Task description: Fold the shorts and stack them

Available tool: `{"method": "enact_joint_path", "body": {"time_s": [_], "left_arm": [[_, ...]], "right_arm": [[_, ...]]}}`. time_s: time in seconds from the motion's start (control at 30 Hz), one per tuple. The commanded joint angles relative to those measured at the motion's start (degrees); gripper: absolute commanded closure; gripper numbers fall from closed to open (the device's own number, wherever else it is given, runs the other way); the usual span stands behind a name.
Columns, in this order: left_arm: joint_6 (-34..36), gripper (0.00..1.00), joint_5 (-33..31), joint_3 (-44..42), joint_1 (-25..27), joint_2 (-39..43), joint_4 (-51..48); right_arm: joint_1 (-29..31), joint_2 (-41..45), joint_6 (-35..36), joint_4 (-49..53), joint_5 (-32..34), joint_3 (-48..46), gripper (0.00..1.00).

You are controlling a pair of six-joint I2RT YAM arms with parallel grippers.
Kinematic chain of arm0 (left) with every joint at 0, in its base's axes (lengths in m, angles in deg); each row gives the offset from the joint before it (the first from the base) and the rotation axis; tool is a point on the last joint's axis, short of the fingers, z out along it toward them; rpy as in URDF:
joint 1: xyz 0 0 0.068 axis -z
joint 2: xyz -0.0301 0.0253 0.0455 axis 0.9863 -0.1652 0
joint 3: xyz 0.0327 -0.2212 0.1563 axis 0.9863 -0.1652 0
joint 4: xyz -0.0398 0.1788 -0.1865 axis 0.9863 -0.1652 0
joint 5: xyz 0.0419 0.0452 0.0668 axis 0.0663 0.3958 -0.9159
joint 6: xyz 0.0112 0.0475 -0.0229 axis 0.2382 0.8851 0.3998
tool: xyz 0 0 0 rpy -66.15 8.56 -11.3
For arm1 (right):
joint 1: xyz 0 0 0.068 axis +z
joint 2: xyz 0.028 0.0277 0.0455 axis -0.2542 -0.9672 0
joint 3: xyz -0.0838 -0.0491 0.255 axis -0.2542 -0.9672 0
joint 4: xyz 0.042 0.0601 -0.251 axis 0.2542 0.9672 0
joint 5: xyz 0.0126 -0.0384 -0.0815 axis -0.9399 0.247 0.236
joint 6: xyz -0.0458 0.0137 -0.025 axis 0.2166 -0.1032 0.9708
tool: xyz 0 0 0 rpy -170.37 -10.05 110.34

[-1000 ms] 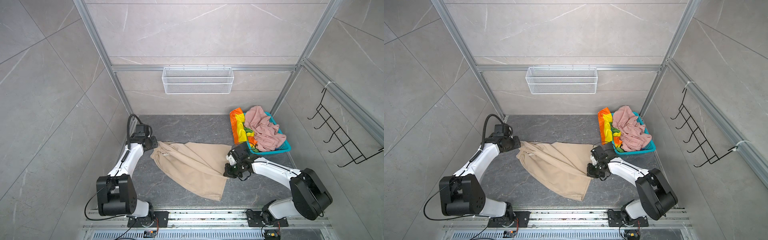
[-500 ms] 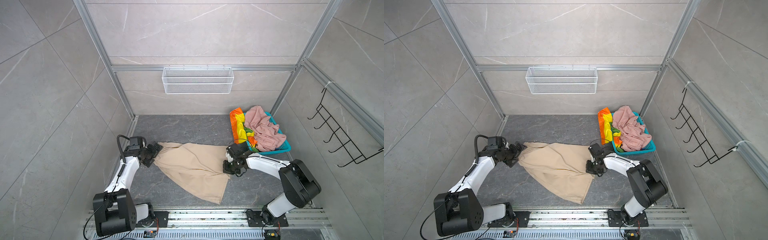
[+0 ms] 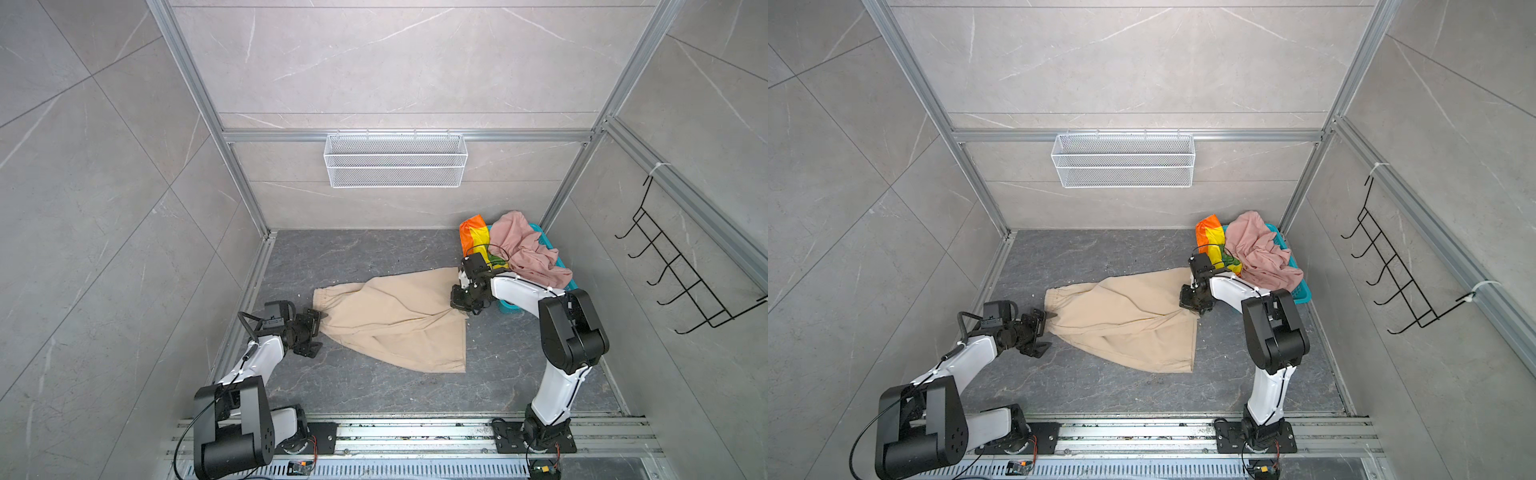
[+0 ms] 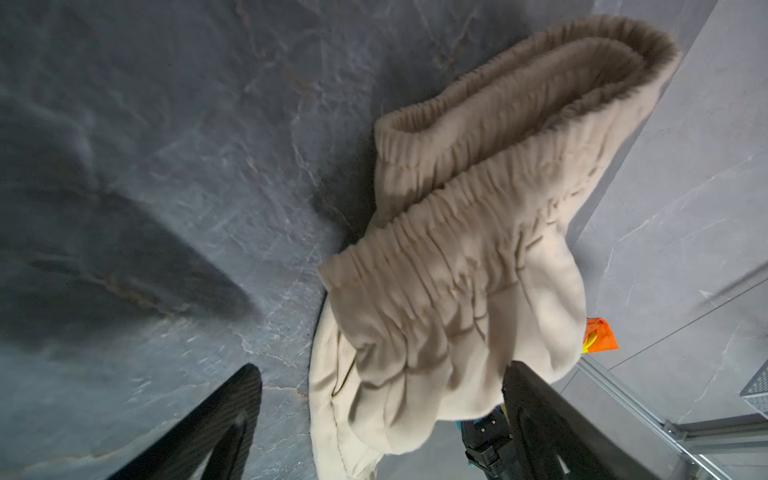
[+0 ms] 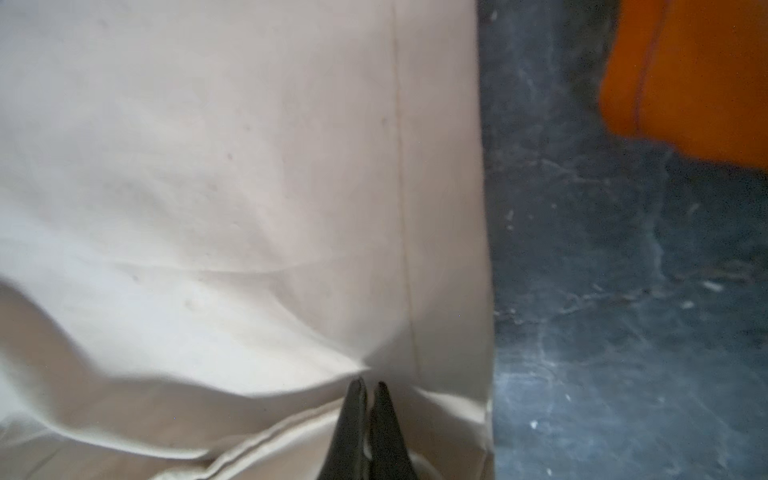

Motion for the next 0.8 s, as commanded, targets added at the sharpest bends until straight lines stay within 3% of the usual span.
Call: {"method": "enact_joint_path", "body": {"time_s": [0.0,0.13,0.27,0.33,0.43,0.6,0.77], "left_arm": [[-6.6,0.13,-0.8,-1.0,-0.2,-1.0,9.5],[-7.0,0.22,-3.0,-1.5,-0.3,-1.3,10.6],[-5.7,0.42,-6.8,-1.8,-0.3,-1.0,11.0],[-5.6,0.69,-7.8,-2.5,-0.3,-1.7,12.9],[-3.3,1.0,-6.6,-1.3,-0.3,-3.3,15.1],[2.2,1.0,-7.5,6.6,-0.4,-1.8,7.9],[10.9,1.0,-6.5,22.1,-0.4,-5.3,-0.7]], "right_arm": [[0.3,-1.1,2.1,2.3,-0.3,1.8,1.0],[0.3,-1.4,1.8,1.5,-1.1,1.8,1.0],[0.3,-1.0,1.4,0.5,-1.5,1.1,1.0],[0.3,-0.5,1.4,0.5,-1.6,1.1,1.0],[0.3,0.7,1.8,1.2,-1.5,1.6,1.0],[0.3,3.0,2.6,3.9,-1.3,4.6,1.0],[0.3,10.5,3.6,9.7,-0.4,11.1,1.0]]}}
